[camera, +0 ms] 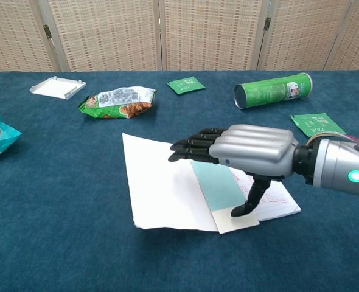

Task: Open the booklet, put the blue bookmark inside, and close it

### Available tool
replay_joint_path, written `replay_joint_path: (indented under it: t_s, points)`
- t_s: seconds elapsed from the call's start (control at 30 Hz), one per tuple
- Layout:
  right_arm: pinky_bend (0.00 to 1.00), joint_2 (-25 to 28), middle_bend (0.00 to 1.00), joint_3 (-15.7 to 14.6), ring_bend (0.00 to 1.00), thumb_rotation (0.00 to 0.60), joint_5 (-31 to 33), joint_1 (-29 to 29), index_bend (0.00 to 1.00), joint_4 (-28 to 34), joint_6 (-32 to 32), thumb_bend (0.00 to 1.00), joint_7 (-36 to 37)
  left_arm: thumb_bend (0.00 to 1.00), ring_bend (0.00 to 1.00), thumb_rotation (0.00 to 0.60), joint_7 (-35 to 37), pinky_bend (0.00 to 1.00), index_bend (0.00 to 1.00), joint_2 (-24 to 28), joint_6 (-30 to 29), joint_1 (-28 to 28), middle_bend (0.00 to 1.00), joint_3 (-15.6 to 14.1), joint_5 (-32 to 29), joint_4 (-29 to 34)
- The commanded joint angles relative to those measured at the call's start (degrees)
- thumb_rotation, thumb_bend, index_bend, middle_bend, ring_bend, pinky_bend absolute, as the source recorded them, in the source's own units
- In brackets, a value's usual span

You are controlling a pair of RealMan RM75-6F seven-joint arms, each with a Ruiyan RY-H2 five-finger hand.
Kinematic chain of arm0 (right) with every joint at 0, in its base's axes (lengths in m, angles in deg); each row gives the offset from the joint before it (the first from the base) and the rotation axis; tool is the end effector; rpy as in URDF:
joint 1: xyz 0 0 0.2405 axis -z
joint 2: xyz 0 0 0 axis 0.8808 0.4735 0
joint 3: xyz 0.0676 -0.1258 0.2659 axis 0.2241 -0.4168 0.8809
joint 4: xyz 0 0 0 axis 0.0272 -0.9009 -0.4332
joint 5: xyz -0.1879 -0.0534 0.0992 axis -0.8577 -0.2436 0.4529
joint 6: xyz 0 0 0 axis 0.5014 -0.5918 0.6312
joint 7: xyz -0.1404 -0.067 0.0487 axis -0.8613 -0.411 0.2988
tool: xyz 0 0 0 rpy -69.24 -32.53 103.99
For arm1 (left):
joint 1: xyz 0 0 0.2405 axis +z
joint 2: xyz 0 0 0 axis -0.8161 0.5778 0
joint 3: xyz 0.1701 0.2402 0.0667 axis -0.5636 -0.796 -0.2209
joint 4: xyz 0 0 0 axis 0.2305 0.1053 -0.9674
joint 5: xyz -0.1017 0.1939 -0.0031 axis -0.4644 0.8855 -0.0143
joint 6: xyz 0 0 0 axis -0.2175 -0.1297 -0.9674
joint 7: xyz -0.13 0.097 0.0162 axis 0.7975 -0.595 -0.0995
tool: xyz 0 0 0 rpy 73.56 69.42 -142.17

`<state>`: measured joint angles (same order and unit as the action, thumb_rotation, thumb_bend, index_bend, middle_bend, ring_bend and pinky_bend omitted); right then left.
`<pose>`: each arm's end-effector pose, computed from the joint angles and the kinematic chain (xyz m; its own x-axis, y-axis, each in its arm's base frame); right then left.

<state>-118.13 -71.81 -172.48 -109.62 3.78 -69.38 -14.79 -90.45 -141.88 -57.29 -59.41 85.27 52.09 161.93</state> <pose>-0.1637 -0.3363 -0.0753 0.6561 -0.2002 0.7277 -0.5129 -0.8256 0.2353 -0.3480 0.2000 0.1575 0.3962 0.0486 0.9169 0.9152 0.0599 -0.3986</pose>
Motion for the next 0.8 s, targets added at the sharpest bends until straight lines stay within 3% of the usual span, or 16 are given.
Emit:
replay_joint_path:
  t_s: [0.03,0.4,0.8]
  points:
    - [0.00,0.2,0.00,-0.4,0.00,0.600,-0.6,0.2,0.00,0.5,-0.2,0.00,0.1,0.24,0.09,0.600,0.1,0.16,0.15,0.0,0.0,0.1,0.11,0.0,-0.1,-0.1]
    - [0.00,2.0,0.00,-2.3,0.00,0.600,-2.8,0.9,0.00,2.6,-0.3,0.00,-0.5,0.24,0.09,0.600,-0.2,0.16,0.15,-0.1,0.0,0.0,0.11,0.0,0.1,0.1]
    - [0.00,0.5,0.00,-2.6,0.00,0.600,-4.3,1.6,0.00,0.2,-0.6,0.00,-2.4,0.24,0.09,0.600,-0.1,0.16,0.15,0.0,0.0,0.1,0.11,-0.1,0.1,0.1]
